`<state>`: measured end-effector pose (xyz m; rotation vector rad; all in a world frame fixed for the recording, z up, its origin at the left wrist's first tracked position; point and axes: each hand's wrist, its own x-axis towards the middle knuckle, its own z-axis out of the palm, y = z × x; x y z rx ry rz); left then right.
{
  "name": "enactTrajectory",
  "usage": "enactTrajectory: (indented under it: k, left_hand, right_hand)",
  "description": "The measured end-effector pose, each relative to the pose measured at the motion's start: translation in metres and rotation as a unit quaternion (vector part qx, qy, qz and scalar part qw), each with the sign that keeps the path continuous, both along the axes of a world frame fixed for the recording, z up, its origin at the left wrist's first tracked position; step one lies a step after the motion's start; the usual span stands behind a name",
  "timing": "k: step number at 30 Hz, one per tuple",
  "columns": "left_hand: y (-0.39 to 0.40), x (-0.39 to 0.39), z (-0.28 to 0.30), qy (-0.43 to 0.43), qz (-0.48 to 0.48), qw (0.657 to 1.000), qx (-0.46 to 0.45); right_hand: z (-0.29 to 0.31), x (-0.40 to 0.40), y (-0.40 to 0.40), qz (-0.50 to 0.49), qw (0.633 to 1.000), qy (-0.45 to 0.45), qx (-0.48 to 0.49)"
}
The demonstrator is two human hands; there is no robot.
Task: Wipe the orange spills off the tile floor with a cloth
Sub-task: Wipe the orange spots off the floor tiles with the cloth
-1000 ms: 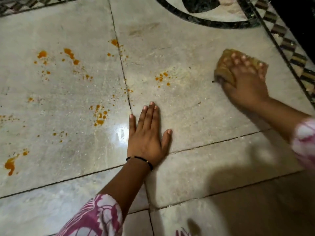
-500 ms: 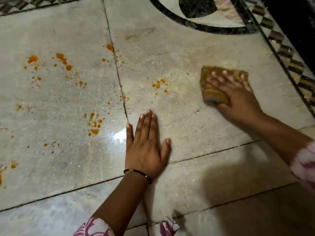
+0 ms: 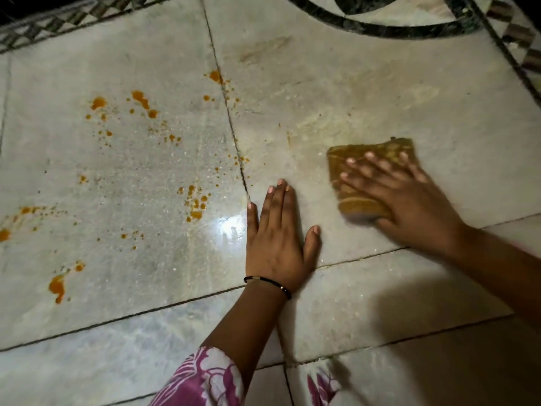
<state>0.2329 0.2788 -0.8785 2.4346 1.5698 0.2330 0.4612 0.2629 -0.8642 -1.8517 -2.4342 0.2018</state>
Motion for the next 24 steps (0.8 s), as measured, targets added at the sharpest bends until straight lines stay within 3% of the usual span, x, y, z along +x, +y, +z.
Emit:
enactTrajectory:
  k: [3, 7, 11, 15, 17, 20, 24]
  left_hand:
    - [-0.001, 0.000, -0.001, -0.011, 0.004, 1.000, 0.000]
    - [-0.002, -0.001, 0.000, -0.022, 0.017, 1.000, 0.005]
    - [-0.002, -0.001, 0.002, -0.022, 0.023, 0.999, 0.010]
    - [-0.003, -0.004, 0.002, -0.041, 0.037, 0.998, 0.022]
    - [-0.002, -0.005, 0.001, -0.044, 0.039, 0.998, 0.026]
    - [-0.002, -0.003, 0.000, -0.038, 0.041, 0.998, 0.022]
    - [-0.002, -0.002, 0.001, -0.041, 0.034, 0.998, 0.017]
  right_hand:
    - [0.006, 0.023, 0.017, -0.083, 0.996, 0.024, -0.011]
    - [0.003, 0.013, 0.105, -0.184, 0.982, 0.035, -0.015]
    - [0.001, -0.037, 0.136, -0.082, 0.996, 0.011, -0.036]
    - [0.000, -0.061, 0.066, 0.078, 0.997, -0.013, -0.006]
    - [-0.002, -0.043, 0.030, 0.095, 0.995, -0.022, 0.012]
    - [0.001, 0.005, 0.012, 0.024, 1.000, 0.006, -0.002]
    - [0.007, 0.029, 0.059, -0.130, 0.990, 0.050, -0.004]
